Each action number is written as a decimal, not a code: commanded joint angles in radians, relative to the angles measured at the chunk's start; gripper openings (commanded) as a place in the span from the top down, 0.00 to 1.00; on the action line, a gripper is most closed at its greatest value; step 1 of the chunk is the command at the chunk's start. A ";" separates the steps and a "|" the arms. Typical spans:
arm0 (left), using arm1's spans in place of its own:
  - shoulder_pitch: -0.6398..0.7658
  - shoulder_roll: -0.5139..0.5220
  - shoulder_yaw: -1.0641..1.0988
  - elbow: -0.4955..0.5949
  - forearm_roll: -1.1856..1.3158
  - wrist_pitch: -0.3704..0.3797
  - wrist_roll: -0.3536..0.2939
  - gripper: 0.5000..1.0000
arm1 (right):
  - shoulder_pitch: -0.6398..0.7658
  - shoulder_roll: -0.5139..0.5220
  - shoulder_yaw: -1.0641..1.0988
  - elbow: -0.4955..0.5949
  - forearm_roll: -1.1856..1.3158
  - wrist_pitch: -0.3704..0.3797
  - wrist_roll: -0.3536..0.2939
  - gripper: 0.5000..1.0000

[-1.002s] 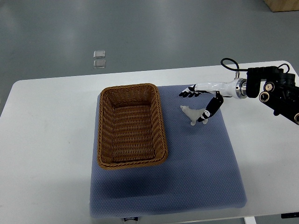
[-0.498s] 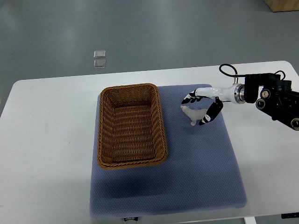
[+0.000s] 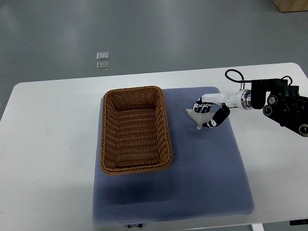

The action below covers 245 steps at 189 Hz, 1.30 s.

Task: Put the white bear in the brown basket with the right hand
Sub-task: 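Close the right hand fingers around the white bear, then lift the bear and carry it with the right hand over the basket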

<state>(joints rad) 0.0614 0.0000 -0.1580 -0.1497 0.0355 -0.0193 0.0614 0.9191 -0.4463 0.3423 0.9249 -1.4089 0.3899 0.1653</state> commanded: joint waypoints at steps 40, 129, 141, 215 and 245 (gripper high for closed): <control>0.000 0.000 0.000 -0.001 0.000 -0.001 0.000 0.00 | 0.006 0.000 0.000 0.002 0.001 0.000 0.005 0.98; 0.000 0.000 0.000 0.001 0.000 -0.001 0.000 0.00 | 0.069 0.006 0.017 0.002 0.008 -0.077 0.068 1.00; 0.000 0.000 0.000 -0.001 0.000 0.001 0.000 0.00 | 0.086 0.031 0.015 0.002 0.008 -0.103 0.080 1.00; 0.000 0.000 0.000 -0.001 0.000 0.001 0.000 0.00 | 0.205 0.198 -0.006 0.000 0.004 -0.106 0.094 1.00; 0.000 0.000 0.000 0.001 0.001 -0.001 0.000 0.00 | 0.239 0.310 -0.103 -0.028 0.001 -0.125 0.094 1.00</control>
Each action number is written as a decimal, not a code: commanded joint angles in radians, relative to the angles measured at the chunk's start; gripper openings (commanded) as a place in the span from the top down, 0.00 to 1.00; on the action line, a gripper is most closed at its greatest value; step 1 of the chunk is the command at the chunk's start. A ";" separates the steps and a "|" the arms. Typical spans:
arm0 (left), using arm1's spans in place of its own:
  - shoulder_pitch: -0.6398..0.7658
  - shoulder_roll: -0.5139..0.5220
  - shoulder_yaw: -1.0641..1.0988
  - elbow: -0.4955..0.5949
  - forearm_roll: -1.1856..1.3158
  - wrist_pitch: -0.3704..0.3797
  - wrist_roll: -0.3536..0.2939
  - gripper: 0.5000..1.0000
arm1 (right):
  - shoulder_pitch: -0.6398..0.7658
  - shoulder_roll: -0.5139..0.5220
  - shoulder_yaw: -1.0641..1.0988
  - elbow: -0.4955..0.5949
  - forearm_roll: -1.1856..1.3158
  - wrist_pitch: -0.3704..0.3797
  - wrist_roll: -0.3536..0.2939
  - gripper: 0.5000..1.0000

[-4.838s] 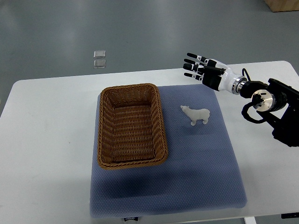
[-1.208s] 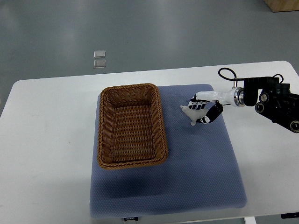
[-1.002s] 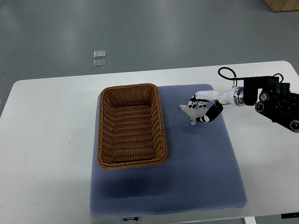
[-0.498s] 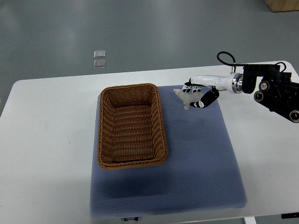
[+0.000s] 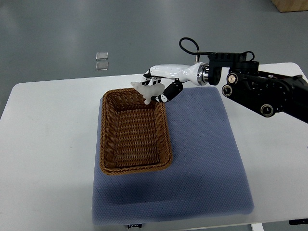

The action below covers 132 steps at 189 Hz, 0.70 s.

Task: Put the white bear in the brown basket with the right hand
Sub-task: 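Lift the bear and carry it with the right hand over the basket, then lower the bear into the basket and open the right hand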

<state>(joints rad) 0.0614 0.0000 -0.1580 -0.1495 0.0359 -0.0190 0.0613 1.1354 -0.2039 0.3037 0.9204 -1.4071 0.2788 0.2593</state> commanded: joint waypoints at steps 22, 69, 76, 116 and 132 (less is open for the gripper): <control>0.000 0.000 0.000 -0.001 -0.001 0.001 0.000 0.00 | 0.034 0.093 -0.118 -0.037 -0.001 -0.052 0.000 1.00; 0.000 0.000 0.000 0.001 -0.001 -0.001 0.000 0.00 | 0.006 0.135 -0.133 -0.072 -0.006 -0.059 -0.003 1.00; 0.000 0.000 0.000 0.001 -0.001 0.001 0.000 0.00 | -0.003 0.135 -0.143 -0.072 -0.007 -0.059 -0.005 1.00; 0.000 0.000 0.000 -0.001 -0.001 0.001 0.000 0.00 | -0.035 0.129 -0.150 -0.072 -0.007 -0.059 -0.006 1.00; 0.000 0.000 0.000 0.001 -0.001 0.001 0.000 0.00 | -0.039 0.127 -0.152 -0.072 -0.007 -0.059 -0.006 1.00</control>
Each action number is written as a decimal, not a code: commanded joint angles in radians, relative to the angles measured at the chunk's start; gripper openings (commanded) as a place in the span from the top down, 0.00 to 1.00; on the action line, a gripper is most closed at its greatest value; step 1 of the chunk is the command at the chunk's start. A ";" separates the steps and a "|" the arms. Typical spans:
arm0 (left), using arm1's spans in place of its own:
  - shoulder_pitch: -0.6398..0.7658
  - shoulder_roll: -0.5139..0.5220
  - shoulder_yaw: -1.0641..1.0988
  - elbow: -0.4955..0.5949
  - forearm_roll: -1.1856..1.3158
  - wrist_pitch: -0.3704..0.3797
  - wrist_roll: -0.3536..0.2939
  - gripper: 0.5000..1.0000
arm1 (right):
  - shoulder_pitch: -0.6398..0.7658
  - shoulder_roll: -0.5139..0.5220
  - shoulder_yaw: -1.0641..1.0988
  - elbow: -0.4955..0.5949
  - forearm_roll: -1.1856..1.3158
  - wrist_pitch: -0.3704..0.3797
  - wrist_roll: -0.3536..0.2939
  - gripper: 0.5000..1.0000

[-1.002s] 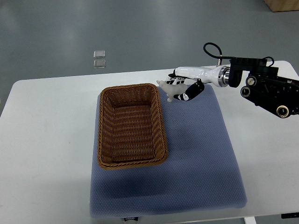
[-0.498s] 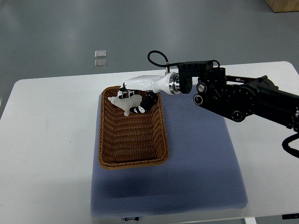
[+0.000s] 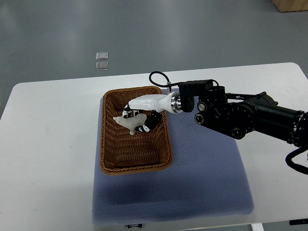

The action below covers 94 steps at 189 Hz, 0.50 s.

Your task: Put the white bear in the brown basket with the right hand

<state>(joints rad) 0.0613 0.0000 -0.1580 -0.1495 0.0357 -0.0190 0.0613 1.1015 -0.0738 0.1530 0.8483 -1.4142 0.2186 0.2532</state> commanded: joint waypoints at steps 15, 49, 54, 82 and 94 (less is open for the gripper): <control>0.000 0.000 0.000 0.001 0.000 0.001 0.000 0.00 | -0.006 -0.003 -0.001 0.000 0.000 0.001 -0.002 1.00; 0.000 0.000 0.000 -0.001 0.000 0.001 0.000 0.00 | -0.034 -0.006 0.017 -0.003 0.018 -0.041 0.000 0.24; 0.000 0.000 0.000 0.001 0.000 0.001 0.000 0.00 | -0.035 -0.006 0.017 -0.005 0.018 -0.051 0.000 0.22; 0.000 0.000 0.000 0.001 0.000 -0.001 0.000 0.00 | -0.035 -0.014 0.019 -0.005 0.032 -0.068 0.009 0.20; 0.000 0.000 0.000 -0.001 0.000 -0.001 0.000 0.00 | -0.034 -0.017 0.020 -0.005 0.057 -0.068 0.017 0.20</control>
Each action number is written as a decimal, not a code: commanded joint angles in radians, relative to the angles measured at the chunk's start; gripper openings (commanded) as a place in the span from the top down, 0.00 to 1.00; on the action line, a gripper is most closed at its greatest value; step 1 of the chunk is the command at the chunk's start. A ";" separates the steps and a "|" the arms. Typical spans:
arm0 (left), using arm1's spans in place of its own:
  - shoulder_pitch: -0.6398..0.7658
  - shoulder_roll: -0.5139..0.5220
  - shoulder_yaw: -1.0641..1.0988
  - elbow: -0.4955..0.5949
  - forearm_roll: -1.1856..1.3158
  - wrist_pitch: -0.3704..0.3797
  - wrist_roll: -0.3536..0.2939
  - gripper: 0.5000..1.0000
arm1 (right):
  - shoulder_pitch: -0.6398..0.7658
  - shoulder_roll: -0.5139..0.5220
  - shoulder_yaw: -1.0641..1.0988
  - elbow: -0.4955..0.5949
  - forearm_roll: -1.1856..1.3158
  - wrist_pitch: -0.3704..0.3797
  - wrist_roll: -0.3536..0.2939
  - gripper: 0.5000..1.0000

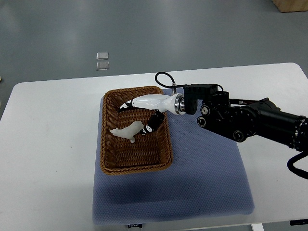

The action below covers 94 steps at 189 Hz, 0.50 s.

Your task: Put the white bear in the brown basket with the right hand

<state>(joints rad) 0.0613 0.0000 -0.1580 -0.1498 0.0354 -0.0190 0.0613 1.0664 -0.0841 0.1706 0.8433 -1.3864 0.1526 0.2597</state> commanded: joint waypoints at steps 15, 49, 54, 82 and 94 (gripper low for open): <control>0.000 0.000 0.000 0.001 0.000 0.001 0.000 0.00 | 0.004 -0.025 0.023 0.002 0.078 0.007 0.024 0.20; 0.000 0.000 0.000 -0.001 0.000 0.001 0.000 0.00 | 0.001 -0.068 0.141 0.003 0.236 0.093 0.026 0.20; 0.000 0.000 0.000 0.001 0.001 0.001 0.000 0.00 | 0.000 -0.080 0.168 0.003 0.276 0.113 0.026 0.20; 0.000 0.000 0.000 -0.001 0.000 0.001 0.000 0.00 | -0.037 -0.128 0.270 0.003 0.469 0.203 0.015 0.18; 0.000 0.000 0.000 0.001 0.000 -0.001 0.000 0.00 | -0.060 -0.172 0.288 0.002 0.543 0.226 0.013 0.17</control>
<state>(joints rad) 0.0613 0.0000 -0.1580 -0.1494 0.0356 -0.0189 0.0613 1.0394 -0.2015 0.4194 0.8468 -0.9589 0.3363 0.2777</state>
